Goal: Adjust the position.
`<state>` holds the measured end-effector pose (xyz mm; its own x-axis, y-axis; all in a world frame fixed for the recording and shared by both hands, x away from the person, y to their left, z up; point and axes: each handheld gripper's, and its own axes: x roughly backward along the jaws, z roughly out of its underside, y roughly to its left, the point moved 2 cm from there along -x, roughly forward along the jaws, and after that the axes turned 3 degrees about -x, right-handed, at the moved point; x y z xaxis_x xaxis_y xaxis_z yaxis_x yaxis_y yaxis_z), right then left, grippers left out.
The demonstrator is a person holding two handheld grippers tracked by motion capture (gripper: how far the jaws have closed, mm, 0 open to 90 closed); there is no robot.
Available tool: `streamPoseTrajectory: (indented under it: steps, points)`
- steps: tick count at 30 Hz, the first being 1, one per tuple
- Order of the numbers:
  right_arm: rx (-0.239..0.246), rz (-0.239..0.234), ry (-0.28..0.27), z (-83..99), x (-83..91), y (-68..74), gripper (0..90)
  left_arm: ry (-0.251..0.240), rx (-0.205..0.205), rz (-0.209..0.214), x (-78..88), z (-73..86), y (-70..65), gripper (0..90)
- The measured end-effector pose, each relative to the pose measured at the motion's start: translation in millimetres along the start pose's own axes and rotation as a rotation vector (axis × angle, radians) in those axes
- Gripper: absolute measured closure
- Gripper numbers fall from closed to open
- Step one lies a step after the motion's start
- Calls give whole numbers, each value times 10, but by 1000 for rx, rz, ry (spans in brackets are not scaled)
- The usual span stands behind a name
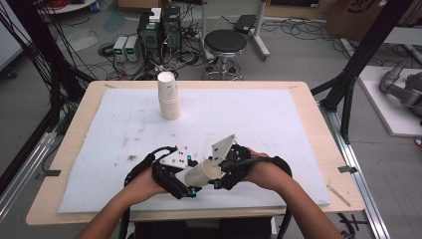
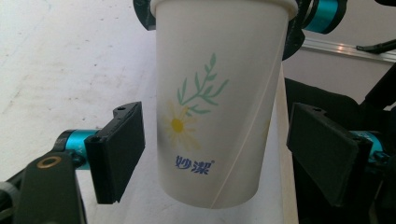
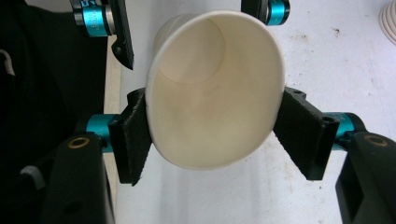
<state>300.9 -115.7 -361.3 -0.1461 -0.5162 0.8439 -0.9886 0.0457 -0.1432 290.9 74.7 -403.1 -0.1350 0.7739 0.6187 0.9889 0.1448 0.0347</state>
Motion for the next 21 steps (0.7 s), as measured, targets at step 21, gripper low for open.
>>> streamPoseTrajectory:
  steps: [21]
  points:
    - [24,-8,63,-36,-49,54,321,18,6,31,-113,-22,-7,351]
